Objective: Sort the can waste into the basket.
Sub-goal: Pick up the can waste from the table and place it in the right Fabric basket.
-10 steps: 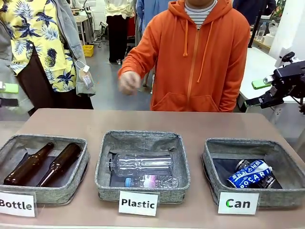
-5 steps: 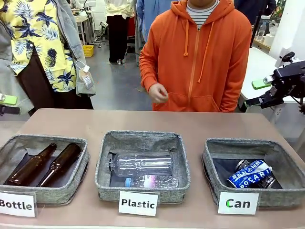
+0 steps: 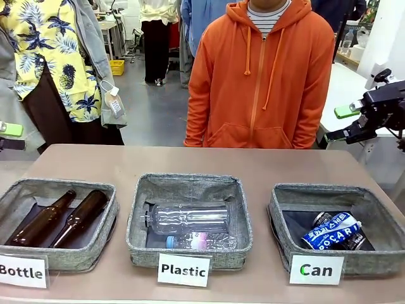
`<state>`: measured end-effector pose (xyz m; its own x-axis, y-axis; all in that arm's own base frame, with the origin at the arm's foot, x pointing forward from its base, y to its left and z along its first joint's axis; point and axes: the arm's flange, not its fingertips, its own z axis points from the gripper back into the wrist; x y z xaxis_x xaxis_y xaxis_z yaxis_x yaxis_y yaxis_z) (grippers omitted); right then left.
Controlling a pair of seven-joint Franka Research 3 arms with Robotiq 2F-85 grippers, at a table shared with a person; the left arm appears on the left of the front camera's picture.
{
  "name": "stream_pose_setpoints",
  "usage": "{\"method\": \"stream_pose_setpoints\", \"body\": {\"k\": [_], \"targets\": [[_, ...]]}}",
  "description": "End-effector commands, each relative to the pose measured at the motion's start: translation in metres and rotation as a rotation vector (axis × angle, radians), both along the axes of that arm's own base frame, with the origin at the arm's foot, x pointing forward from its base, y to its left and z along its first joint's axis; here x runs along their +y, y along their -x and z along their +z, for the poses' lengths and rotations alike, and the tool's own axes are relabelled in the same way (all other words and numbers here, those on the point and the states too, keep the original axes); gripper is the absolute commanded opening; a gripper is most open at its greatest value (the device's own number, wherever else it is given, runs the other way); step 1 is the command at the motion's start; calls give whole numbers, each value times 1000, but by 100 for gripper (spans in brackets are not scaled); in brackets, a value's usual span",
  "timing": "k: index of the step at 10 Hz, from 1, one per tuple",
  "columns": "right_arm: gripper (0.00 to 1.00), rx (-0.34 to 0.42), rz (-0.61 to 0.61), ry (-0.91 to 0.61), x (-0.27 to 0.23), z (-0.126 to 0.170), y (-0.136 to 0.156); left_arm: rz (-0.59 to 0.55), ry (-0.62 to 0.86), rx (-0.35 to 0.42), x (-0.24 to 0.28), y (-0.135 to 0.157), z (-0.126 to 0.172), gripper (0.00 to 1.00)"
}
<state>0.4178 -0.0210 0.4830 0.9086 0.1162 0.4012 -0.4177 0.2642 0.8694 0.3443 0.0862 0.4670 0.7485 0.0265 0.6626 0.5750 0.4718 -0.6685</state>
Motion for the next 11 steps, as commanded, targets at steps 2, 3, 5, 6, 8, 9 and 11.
{"method": "stream_pose_setpoints", "body": {"k": [2,3,5,6,8,9,11], "targets": [[100,-9,-8,6,2,1,1,13,10,1,-3,-1,0,100],[100,-9,-8,6,2,1,1,13,10,1,-3,-1,0,100],[100,-9,-8,6,2,1,1,13,10,1,-3,-1,0,100],[100,-9,-8,6,2,1,1,13,10,1,-3,-1,0,100],[100,-9,-8,6,2,1,1,13,10,1,-3,-1,0,100],[100,-9,-8,6,2,1,1,13,10,1,-3,-1,0,100],[100,-9,-8,6,2,1,1,13,10,1,-3,-1,0,100]]}}
